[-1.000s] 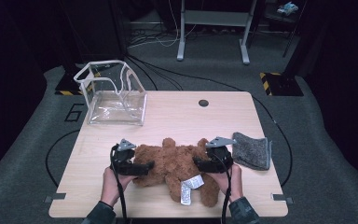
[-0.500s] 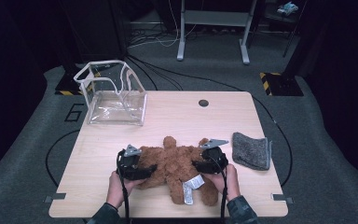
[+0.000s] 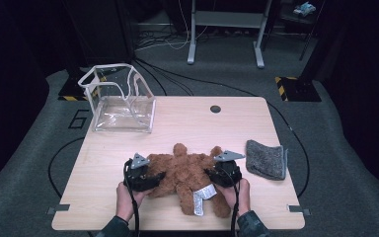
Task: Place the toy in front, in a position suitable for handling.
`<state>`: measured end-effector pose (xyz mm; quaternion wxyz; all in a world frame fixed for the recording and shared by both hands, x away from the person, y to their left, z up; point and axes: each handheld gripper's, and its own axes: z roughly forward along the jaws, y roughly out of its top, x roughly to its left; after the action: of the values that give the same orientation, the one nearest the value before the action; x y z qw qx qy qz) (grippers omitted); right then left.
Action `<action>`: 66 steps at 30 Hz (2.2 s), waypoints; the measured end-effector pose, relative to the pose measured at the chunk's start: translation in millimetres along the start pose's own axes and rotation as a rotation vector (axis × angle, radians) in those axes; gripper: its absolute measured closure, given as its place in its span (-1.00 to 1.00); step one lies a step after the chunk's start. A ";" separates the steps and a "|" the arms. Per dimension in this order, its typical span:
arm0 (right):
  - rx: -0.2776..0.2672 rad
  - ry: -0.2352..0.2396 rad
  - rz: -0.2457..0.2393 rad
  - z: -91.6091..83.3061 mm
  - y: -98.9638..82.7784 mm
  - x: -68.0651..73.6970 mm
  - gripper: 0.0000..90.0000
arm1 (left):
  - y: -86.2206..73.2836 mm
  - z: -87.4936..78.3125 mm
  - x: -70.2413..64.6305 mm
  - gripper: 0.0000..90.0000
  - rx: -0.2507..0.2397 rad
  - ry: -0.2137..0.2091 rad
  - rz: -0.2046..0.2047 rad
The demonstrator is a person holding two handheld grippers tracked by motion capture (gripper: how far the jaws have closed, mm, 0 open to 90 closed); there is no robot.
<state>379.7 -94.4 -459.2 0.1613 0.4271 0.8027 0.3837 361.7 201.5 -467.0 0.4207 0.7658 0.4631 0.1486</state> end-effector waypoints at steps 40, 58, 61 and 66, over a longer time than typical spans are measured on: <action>-0.137 -0.086 -0.071 -42.7 62.5 -35.2 0.69 | 75.7 11.9 2.5 0.27 -0.078 -0.089 0.017; -0.109 -0.149 -0.046 -30.7 80.1 -58.0 0.69 | 104.1 45.5 11.2 0.25 -0.038 -0.089 0.011; -0.083 -0.147 -0.022 -20.0 75.5 -61.5 0.68 | 101.9 49.9 12.8 0.24 -0.023 -0.086 0.005; -0.057 -0.144 -0.012 -9.1 71.4 -63.4 0.68 | 93.2 61.2 17.8 0.22 0.014 -0.074 -0.017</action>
<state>451.5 -125.8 -403.8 0.2331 0.4443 0.7802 0.3736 463.3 165.1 -433.9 0.4335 0.7697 0.4548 0.1132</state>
